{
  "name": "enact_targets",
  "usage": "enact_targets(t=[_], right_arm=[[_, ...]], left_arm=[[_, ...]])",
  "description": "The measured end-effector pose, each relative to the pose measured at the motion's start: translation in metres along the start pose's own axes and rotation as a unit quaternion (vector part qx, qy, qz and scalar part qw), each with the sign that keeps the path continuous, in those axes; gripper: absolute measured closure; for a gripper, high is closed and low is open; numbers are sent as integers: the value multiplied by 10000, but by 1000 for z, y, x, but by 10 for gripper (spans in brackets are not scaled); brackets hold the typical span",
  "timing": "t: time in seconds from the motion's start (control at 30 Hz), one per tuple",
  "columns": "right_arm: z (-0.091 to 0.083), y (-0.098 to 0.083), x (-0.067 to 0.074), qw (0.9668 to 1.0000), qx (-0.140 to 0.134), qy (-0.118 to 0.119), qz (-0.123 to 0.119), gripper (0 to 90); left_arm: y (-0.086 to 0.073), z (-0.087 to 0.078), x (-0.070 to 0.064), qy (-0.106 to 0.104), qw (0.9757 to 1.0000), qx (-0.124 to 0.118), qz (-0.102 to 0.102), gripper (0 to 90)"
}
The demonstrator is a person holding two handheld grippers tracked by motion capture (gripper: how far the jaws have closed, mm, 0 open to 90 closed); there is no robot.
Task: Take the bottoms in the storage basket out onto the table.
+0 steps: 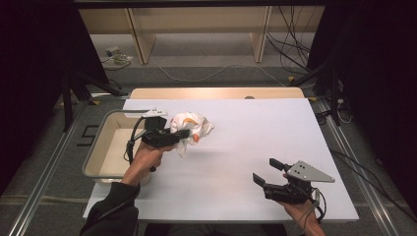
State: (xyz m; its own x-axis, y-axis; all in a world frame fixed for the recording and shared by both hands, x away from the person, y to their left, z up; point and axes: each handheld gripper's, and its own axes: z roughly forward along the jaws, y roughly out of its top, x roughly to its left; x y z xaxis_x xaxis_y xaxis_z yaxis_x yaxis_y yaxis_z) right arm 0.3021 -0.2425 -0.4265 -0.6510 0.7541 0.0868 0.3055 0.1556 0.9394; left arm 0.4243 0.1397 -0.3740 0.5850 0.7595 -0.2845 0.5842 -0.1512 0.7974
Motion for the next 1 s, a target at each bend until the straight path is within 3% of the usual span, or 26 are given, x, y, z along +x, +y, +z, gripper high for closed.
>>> enact_targets(t=[1.0], right_arm=[[1, 0, -1, 10000, -1, -15, -1, 224]], left_arm=[[-15, 43, -30, -269, 9992, 254, 129, 688]])
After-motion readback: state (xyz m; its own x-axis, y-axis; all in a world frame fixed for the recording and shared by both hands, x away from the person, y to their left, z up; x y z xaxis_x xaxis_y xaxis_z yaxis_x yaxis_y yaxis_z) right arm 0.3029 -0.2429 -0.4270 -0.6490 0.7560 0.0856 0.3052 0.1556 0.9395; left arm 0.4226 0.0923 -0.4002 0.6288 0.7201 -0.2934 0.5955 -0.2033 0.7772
